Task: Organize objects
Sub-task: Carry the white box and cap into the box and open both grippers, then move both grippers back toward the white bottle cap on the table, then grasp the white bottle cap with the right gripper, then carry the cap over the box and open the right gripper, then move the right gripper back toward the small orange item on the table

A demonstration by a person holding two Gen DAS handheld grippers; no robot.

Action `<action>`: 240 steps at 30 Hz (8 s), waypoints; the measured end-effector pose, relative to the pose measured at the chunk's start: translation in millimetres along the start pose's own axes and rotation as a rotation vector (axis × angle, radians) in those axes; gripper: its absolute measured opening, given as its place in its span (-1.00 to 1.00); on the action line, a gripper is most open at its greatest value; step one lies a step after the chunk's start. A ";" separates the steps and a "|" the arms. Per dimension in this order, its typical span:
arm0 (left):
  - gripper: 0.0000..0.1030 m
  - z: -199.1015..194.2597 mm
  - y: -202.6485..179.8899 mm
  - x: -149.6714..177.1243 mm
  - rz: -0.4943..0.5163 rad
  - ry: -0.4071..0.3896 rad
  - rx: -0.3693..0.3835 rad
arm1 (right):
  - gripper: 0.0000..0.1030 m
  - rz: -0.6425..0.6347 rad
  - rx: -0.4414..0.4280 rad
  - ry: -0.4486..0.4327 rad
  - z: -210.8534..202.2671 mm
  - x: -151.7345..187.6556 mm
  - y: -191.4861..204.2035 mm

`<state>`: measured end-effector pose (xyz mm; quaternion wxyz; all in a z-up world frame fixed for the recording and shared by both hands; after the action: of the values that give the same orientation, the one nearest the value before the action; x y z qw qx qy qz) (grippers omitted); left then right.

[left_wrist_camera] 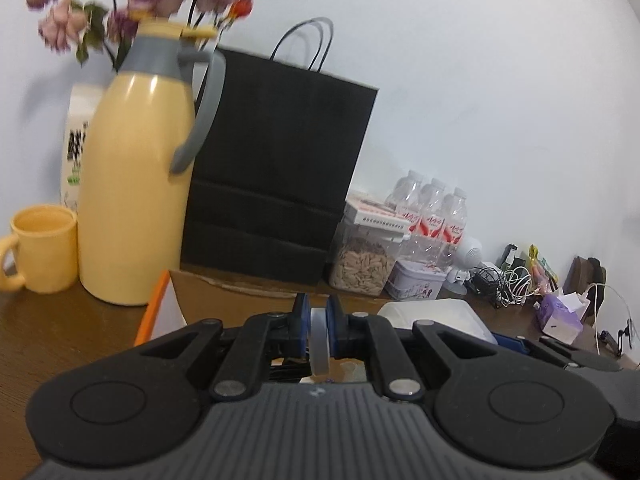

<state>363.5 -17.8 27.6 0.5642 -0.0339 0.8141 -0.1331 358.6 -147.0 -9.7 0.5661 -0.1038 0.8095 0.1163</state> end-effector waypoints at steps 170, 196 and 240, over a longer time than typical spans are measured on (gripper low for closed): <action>-0.87 -121.4 -24.8 58.1 0.142 0.007 -0.109 | -0.25 -0.125 -0.110 0.018 -125.4 72.7 39.1; -0.84 -0.6 5.7 6.9 0.064 0.034 -0.101 | -0.25 -0.081 -0.070 0.035 19.5 5.7 17.1; 1.00 -55.0 20.9 28.6 0.111 -0.106 -0.304 | 0.99 -0.147 0.019 0.002 -32.2 30.2 27.8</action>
<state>304.1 6.3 14.2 0.6012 -0.0810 0.7946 0.0248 311.4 -131.5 -25.4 0.5731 -0.1575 0.8015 0.0665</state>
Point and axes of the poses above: each gripper's, at about its wrist camera, not at the fingertips, and z roughly the way its jaws point, y to its left, x to its underside, the point moved 5 cm from there along z, roughly the way its jaws point, and after that the axes turned 4 degrees about -x, right-handed, at the moved point
